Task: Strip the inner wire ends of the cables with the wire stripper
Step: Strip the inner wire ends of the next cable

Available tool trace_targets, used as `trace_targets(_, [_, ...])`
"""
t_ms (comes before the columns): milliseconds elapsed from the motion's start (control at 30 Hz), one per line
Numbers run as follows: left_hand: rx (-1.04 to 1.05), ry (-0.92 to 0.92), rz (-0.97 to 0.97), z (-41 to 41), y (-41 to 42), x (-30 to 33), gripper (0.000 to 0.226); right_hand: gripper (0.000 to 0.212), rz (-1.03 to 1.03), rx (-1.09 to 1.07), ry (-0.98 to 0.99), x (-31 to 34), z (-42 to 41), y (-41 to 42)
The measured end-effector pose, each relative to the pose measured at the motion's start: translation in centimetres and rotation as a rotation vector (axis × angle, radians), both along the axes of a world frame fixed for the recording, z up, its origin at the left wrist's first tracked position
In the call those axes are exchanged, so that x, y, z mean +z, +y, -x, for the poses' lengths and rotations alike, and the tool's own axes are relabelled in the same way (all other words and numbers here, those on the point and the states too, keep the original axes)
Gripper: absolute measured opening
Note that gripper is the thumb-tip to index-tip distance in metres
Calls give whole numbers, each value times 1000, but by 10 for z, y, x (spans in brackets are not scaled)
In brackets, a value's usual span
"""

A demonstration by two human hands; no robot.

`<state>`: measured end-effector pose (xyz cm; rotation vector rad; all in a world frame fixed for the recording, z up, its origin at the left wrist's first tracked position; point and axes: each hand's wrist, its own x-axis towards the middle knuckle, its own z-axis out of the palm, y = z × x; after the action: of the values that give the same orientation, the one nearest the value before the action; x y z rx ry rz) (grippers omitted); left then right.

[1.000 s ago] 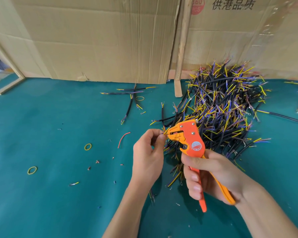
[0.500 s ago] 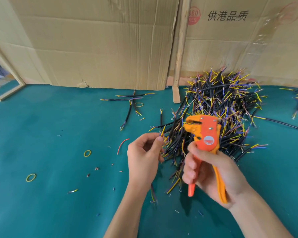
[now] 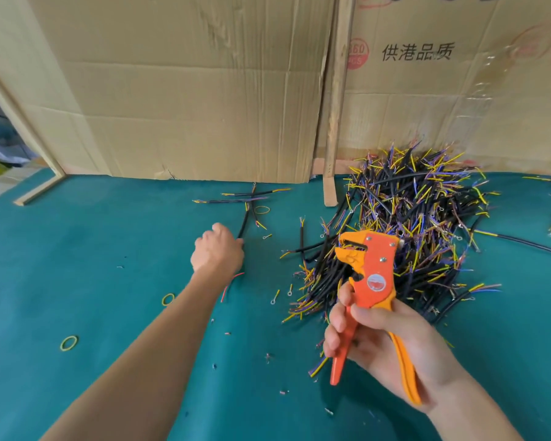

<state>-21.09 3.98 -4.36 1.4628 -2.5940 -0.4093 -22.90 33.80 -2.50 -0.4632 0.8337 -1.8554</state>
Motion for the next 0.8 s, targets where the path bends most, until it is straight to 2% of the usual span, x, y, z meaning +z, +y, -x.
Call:
trace_targets(133, [-102,-66,63,-12,-8,7,23,32,-26,33,4,-1,-3,-2])
trace_targets(233, [-116,7,66,-38,4,17,30,32,-49,36,6,-2,-4,-3])
trace_targets(333, [-172,70,-149,-79,26,17,40,39,-66,27,6,-5,-2,-3])
trace_targets(400, [-261,5,-318,-103,42,15,37,40,-70,25,7,-7,-1,-3])
trace_targets(433, [-281,-1,-330,-110,46,13,35,40,-72,24,9,-8,-1,-3])
trace_targets(600, [-161,254,-169,-99,61,11,24,41,-82,15,42,-10,1,-3])
trace_targets(800, [-142,233,-73,-44,74,1,19,39,-85,14,42,-11,0,-4])
